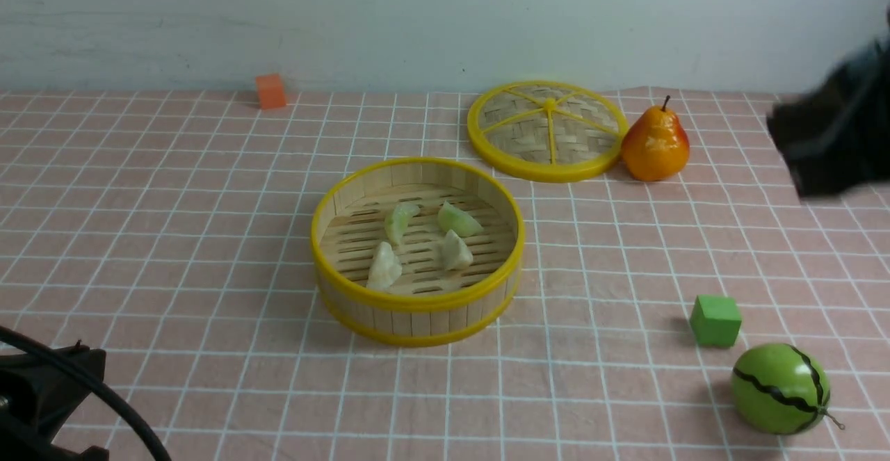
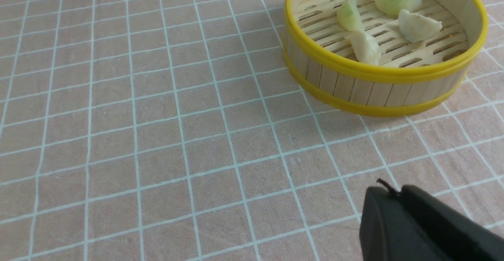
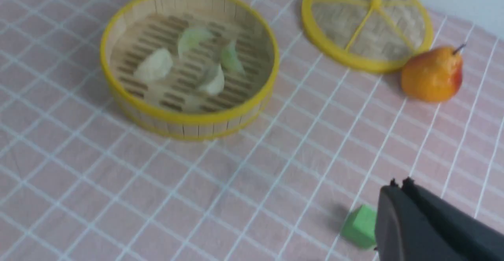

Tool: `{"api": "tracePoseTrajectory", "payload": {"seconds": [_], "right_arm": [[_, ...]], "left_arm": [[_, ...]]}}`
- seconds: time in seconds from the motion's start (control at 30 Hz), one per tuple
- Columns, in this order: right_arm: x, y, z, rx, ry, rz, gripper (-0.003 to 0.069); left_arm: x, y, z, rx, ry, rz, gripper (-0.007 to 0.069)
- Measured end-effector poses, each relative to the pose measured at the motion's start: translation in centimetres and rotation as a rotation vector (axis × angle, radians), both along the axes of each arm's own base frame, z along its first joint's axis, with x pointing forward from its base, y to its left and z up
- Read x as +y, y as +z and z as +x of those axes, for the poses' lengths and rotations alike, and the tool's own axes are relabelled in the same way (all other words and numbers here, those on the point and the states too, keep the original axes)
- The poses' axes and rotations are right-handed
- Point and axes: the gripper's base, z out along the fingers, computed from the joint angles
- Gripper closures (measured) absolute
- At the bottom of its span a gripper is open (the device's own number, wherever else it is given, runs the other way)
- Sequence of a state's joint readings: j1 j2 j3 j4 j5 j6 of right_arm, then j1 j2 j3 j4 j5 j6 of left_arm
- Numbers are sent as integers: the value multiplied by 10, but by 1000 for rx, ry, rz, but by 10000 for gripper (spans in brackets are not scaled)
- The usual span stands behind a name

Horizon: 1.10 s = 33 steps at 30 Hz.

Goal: Put the dumplings into the steamer on the table with the pink tablecloth.

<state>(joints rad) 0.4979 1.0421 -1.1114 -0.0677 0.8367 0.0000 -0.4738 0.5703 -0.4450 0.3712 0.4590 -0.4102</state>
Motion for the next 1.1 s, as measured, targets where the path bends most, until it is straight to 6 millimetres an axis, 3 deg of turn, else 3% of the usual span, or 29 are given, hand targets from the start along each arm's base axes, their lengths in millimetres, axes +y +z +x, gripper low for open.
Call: {"api": "tracePoseTrajectory", "payload": {"seconds": [0.03, 0.07, 0.1, 0.13, 0.2, 0.4, 0.63, 0.77, 0.93, 1.1], "right_arm": [[-5, -23, -10, 17, 4, -1, 679], [-5, -27, -12, 20, 5, 0, 679], [-10, -57, -23, 46, 9, 9, 679], [-11, -58, -26, 34, 10, 24, 679], [-18, -101, -45, 52, 6, 84, 678], [-26, -155, -72, 100, -45, 242, 676], [-37, -187, -84, 123, 25, 36, 671], [-50, -192, -92, -64, 60, -45, 669], [-75, -203, -114, -452, -92, 46, 669], [-89, -195, -126, -598, -346, 229, 669]], "left_arm": [[0, 0, 0, 1, 0, 0, 586], [0, 0, 0, 1, 0, 0, 586], [0, 0, 0, 2, 1, 1, 586], [0, 0, 0, 2, 1, 1, 586], [0, 0, 0, 2, 1, 1, 586], [0, 0, 0, 3, 1, 2, 586], [0, 0, 0, 4, 2, 2, 586], [0, -1, 0, 6, 3, 3, 585], [1, -1, 0, 12, 5, 7, 577], [1, -1, 0, 14, 6, 9, 572]]}}
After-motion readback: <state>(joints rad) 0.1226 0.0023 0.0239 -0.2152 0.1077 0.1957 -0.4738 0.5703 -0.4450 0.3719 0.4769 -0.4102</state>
